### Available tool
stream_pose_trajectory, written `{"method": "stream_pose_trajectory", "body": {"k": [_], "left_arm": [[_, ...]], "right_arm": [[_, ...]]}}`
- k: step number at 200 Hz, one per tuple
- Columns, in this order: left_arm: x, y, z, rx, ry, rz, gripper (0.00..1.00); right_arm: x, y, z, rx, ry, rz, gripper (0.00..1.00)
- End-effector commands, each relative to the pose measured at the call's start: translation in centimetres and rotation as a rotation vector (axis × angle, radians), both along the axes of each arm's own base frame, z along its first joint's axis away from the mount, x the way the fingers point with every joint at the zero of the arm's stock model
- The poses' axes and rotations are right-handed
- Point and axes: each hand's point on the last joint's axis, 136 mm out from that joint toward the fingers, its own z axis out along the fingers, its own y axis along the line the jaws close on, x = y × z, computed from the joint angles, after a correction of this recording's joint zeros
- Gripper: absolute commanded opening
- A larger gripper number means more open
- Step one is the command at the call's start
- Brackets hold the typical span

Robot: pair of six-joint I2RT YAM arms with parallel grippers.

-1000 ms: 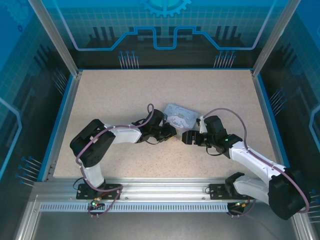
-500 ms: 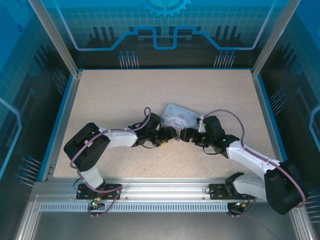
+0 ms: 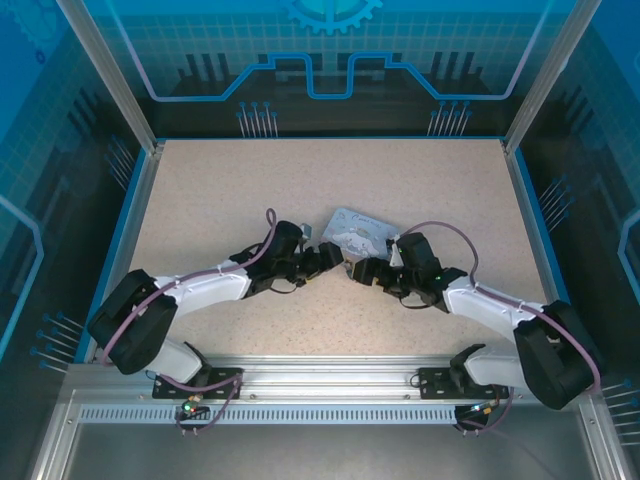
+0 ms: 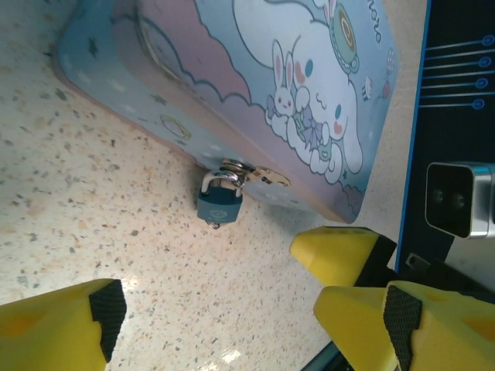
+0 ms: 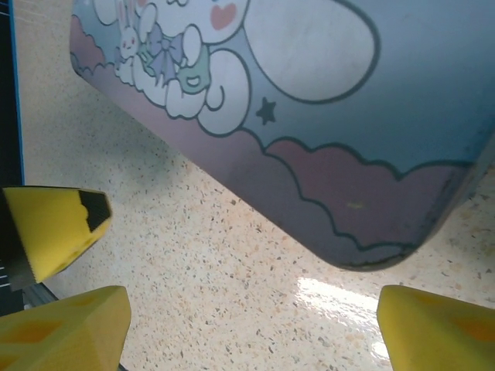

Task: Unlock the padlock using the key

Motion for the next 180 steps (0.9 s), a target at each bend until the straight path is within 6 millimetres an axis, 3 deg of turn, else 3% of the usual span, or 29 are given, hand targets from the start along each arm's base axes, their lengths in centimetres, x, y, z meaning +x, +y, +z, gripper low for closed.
{"method": "stream_pose_trajectory", "body": {"k": [1,29,41,121,146,180], "left_arm": [[-0.1,1.1,-0.3,0.039,-0.006,0.010,0.88],[0.1,1.2,0.0,0.042,-0.015,0.017,0.90],[0.1,1.3,0.1,0.043,-0.018,0.022,0.99],[-0.3,2.6,0.5,0.083,-0.037,0.045,0.99],[-0.4,2.7,0.4,0.085,-0.035,0.047,0.99],[0.0,3.1,0.6,0.088,-0.047,0.058,0.99]], "right_arm": [[2.4,0.0,1.8,0.006,-0.056,-0.031,0.84],[4.5,0.1,2.7,0.000,-0.067,-0.027,0.83],[5.5,0.2,2.8,-0.008,-0.065,-0.025,0.83],[13.3,1.4,3.0,-0.002,-0.046,-0.025,0.81],[13.3,1.6,3.3,0.009,-0.054,-0.013,0.80],[10.8,0.5,4.0,0.016,-0.092,-0.033,0.79]]}}
